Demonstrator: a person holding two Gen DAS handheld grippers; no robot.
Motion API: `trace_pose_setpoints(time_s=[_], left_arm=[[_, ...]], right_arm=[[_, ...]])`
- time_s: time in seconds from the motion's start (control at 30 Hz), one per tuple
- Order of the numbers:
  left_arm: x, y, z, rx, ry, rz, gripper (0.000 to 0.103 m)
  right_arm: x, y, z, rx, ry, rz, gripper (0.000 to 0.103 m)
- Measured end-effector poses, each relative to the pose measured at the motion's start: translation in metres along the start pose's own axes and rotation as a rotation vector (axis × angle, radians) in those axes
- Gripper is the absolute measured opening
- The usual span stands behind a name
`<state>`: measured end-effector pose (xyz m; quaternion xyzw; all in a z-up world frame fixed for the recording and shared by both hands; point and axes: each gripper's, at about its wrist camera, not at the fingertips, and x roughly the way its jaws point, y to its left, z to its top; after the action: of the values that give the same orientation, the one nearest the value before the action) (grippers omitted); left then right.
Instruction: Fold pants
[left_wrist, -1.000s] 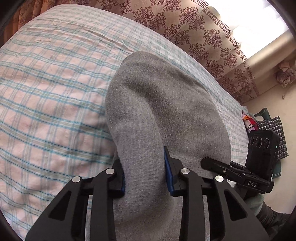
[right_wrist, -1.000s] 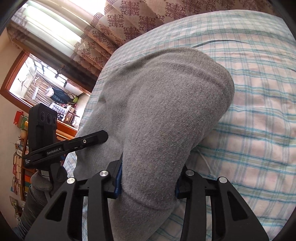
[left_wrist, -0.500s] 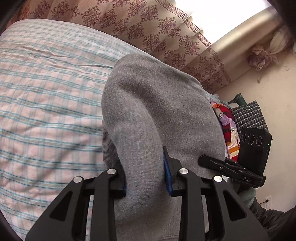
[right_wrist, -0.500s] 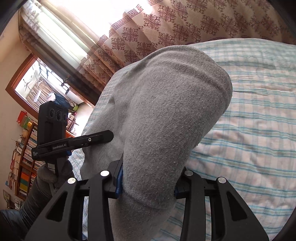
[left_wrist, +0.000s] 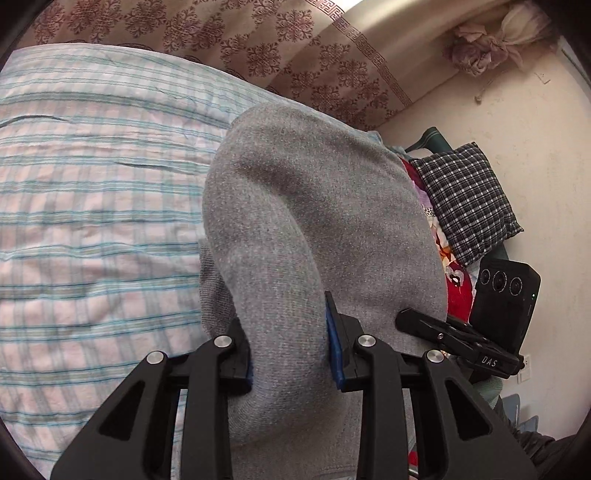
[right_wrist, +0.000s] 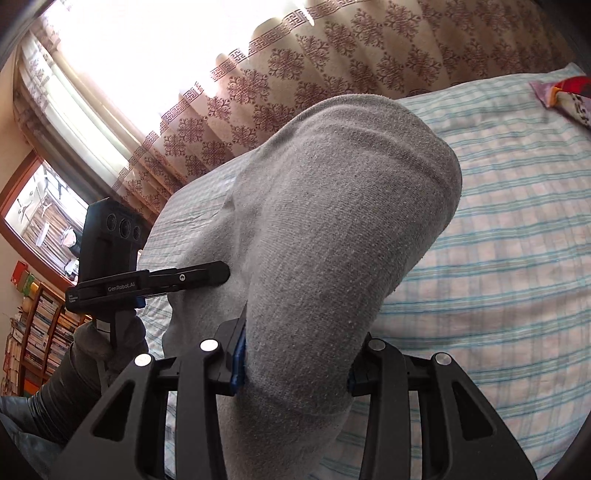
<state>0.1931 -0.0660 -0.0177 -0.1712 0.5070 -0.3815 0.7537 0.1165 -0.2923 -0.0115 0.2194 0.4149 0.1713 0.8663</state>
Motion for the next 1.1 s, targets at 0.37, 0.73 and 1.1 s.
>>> trace_pose_setpoints(time_s=[0.37, 0.73, 1.1], left_arm=[[0.113, -0.024, 0.005, -0.002, 0.100, 0.050, 0.029], [0.120, -0.041, 0.003, 0.146, 0.111, 0.199, 0.047], [0.106, -0.049, -0.017, 0.239, 0.091, 0.325, 0.065]], right_arm=[[-0.011, -0.112, -0.008, 0.052, 0.061, -0.005, 0.039], [-0.016, -0.125, -0.022, 0.064, 0.047, -0.167, 0.070], [-0.055, -0.072, -0.040, -0.068, -0.076, -0.321, 0.073]])
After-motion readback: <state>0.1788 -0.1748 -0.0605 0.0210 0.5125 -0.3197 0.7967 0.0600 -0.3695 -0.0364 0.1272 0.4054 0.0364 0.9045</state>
